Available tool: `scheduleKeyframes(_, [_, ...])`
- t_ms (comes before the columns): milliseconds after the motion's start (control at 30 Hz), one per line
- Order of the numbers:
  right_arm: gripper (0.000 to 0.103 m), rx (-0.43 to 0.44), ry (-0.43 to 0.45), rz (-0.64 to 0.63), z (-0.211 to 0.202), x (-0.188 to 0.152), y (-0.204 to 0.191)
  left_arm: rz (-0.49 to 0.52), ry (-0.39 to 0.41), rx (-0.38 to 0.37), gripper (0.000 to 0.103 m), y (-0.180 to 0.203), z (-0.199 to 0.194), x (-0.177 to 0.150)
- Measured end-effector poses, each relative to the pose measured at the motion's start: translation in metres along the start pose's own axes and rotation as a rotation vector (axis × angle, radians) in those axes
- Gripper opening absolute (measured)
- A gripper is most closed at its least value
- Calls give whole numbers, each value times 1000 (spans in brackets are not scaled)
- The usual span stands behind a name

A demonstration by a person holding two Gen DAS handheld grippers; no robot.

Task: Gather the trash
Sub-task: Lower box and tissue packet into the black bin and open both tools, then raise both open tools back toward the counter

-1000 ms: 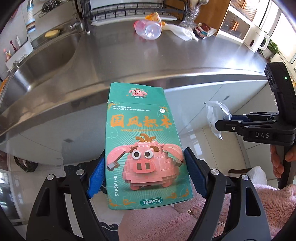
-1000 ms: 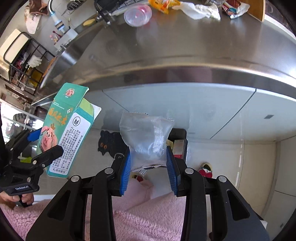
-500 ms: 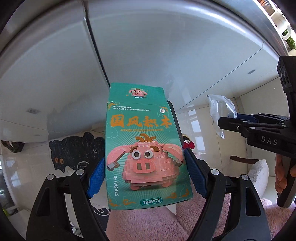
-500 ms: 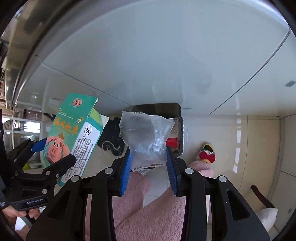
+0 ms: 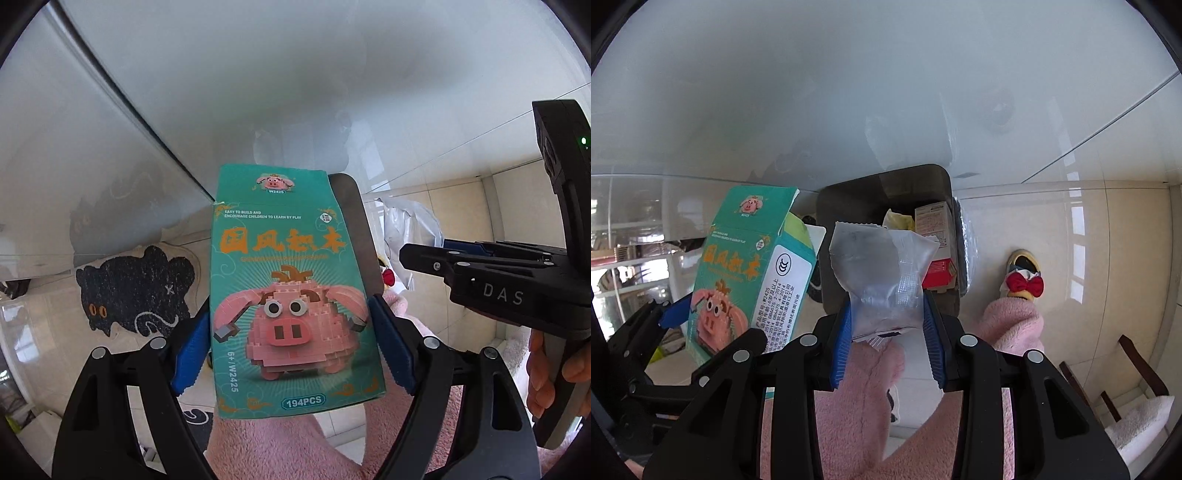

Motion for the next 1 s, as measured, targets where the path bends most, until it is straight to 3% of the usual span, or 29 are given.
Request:
scheduleKeyframes(267, [37,10,-24,13,10,10,0,-31,-36,-20,80,-6,9,2])
scheduleKeyframes(400, [38,12,-35,15,13,12,-1,-37,-20,-24,94,-9,5,4])
scheduleKeyframes(500, [39,15,-43,20,19,12,-4,-33,-5,-20,95,-9,1,5])
scheduleKeyframes(600, [46,27,-57,34,23,11,-8,-28,-6,-10,95,-6,-1,4])
scheduleKeyframes(667, [56,28,-56,41,25,10,-9,-26,-6,-3,95,-7,-5,2])
scheduleKeyframes(700, [66,32,-53,46,25,10,-10,-25,-4,0,95,-7,-7,1])
scheduleKeyframes(733, [68,37,-50,53,24,10,-10,-26,-4,2,95,-9,-9,0])
scheduleKeyframes(1000, [68,48,-18,53,-3,6,-11,-48,13,1,95,-9,-36,-8])
Point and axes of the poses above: each gripper's, at about its wrist camera, not at the fingertips, and z roughly the way its jaws point, y to its right, x to its top, the point moved 6 cm from there along z, roughly the way its jaws point, and after that the axes turned 4 degrees about -x, right-handed, at the moved point
